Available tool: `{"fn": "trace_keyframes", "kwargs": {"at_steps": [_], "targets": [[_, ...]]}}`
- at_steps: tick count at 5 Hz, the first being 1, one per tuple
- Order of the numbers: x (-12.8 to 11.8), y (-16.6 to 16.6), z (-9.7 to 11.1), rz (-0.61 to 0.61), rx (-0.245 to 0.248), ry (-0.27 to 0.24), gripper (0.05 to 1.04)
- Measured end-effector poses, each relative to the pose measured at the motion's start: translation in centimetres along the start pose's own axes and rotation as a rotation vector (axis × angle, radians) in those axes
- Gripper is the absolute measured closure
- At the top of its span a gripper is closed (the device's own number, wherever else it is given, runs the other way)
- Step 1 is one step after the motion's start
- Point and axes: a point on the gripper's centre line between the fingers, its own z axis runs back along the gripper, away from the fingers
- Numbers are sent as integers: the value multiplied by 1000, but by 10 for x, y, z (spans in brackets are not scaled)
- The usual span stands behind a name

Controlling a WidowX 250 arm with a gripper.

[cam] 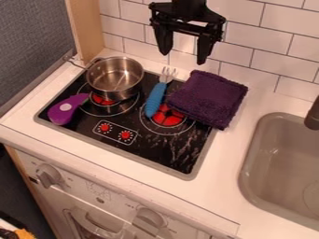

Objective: Move the pot from the left burner to the violet cloth.

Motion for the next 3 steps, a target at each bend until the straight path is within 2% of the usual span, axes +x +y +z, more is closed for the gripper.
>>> {"fn": "trace_keyframes", "kwargs": {"at_steps": [1,2,3], "targets": [[-4,-1,-14,-2,-2,43,84],[0,26,-25,41,0,59,84],[1,60,-38,80,27,83,84]]}}
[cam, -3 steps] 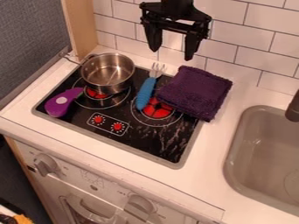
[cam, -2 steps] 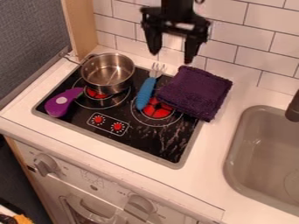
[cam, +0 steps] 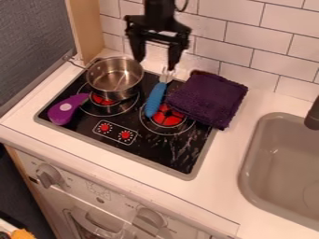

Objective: Move the pot from the left burner to the violet cloth.

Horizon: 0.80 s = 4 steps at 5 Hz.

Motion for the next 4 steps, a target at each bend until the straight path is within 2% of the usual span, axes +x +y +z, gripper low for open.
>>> {"fn": "trace_keyframes", "kwargs": {"at_steps": [1,2,3,4], "targets": [[1,14,-13,-8,44,14,84],[1,25,-32,8,69,54,84],[-1,32,-45,15,73,94,84],[-2,41,-61,20,85,134,141]]}}
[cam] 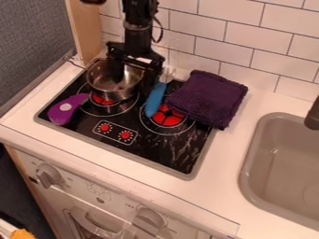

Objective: Move the pot from the left burner to the violet cloth.

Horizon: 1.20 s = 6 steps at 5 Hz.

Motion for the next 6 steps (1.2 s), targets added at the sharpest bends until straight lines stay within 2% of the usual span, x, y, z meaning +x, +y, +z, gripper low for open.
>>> {"fn": "trace_keyframes", "kwargs": {"at_steps": [1,2,3,4,5,6], "targets": [[3,3,-5,-4,36,35,420],[4,0,-6,-7,36,39,721],[4,-2,-6,-14,26,33,928],[3,-8,-5,12,-12,7,1003],[4,-13,7,119,-82,-42,1005],[11,-35,54,230,-121,-132,1006]]}}
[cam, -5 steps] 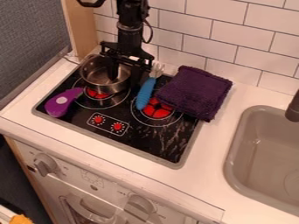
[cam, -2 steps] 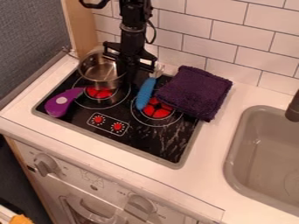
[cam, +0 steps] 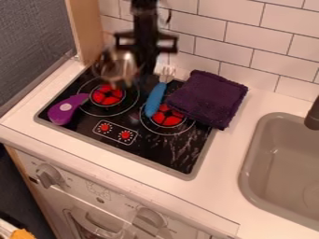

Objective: Move the pot from the left burner to the violet cloth.

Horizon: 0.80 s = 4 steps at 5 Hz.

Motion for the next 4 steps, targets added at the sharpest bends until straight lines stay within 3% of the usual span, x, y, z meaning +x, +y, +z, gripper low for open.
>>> {"fn": "trace_keyframes", "kwargs": {"at_steps": [1,2,3,4], "targets": [[-5,-37,27,29,-6,-36,1006],[-12,-72,36,-2,-7,-39,1006],[-33,-111,37,-64,32,-35,1006],[-41,-123,22,-73,17,9,1006]]}}
